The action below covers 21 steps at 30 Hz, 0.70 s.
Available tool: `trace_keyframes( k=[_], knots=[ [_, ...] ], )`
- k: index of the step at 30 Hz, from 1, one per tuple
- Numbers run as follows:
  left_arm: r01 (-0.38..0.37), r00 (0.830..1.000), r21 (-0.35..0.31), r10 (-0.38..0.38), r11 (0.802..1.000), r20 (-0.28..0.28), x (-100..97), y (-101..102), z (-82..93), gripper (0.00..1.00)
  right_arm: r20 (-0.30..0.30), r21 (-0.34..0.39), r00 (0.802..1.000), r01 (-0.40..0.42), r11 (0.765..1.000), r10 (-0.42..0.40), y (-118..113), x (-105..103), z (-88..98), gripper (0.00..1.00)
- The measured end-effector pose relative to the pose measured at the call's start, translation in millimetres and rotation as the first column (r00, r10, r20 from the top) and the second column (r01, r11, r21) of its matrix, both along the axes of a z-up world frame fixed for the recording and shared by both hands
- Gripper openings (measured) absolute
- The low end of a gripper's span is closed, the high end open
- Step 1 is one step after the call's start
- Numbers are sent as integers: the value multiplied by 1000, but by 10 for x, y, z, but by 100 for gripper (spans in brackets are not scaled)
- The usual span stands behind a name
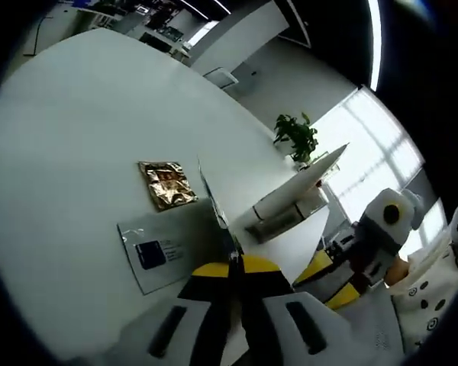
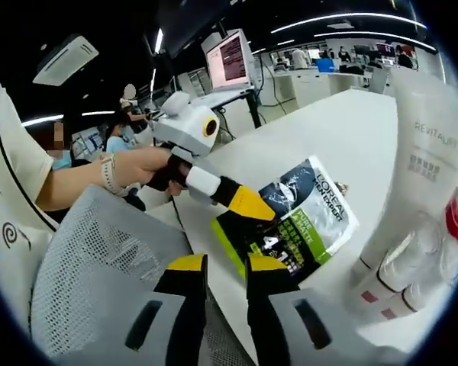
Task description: Arrange the skincare products in the storage area until every visible bottle or jar stands upright without overlapping.
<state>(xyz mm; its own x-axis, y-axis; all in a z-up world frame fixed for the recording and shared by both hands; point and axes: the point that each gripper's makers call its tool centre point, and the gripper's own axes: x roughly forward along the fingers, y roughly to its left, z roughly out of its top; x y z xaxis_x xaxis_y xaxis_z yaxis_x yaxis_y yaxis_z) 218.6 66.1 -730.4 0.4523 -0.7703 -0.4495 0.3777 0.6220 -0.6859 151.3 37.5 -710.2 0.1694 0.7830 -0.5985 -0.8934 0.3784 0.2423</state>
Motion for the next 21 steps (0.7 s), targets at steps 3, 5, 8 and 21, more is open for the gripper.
trace_keyframes(
  k=[3, 5, 8, 21],
  knots=[
    [18, 1000, 30, -19, 999, 9, -8, -17, -27, 0, 22, -42, 1000, -18, 999, 19, -39, -6, -62, 18],
    [53, 998, 87, -55, 995, 23, -31, -9, -84, 0, 61, -97, 997, -35, 995, 41, -87, 20, -125, 18],
    [84, 995, 137, -89, 987, 35, -53, -35, -152, 2, 89, -157, 993, -65, 985, 79, -108, 20, -207, 18],
    [189, 980, 189, -199, 963, 31, -175, -133, -267, 8, 169, -333, 965, -135, 933, 200, -149, 134, -501, 36]
  ],
)
